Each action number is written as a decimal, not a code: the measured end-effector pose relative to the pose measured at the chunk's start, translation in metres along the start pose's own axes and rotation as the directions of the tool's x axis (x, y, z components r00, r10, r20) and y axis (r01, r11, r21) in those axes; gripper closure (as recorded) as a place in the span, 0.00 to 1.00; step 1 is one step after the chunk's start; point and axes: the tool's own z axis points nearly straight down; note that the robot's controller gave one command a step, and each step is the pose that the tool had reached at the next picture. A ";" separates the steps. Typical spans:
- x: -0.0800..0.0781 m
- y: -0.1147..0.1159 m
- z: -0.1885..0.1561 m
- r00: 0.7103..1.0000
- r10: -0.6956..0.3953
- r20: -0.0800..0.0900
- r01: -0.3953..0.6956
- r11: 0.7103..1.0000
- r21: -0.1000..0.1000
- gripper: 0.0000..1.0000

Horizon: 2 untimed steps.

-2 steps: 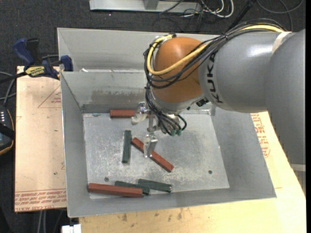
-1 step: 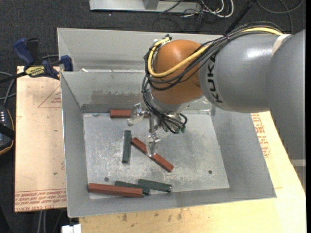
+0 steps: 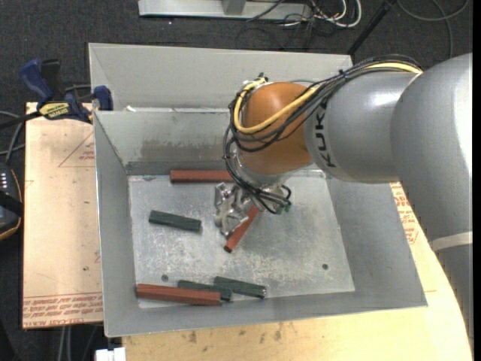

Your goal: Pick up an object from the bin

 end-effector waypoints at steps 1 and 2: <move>0.002 0.000 0.002 1.000 0.000 -0.003 0.000 1.000 -0.001 0.00; 0.001 0.000 0.002 1.000 0.000 -0.003 0.000 1.000 -0.001 0.00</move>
Offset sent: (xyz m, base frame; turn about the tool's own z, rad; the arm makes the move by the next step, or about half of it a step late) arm 0.0000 0.0000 0.0000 0.0000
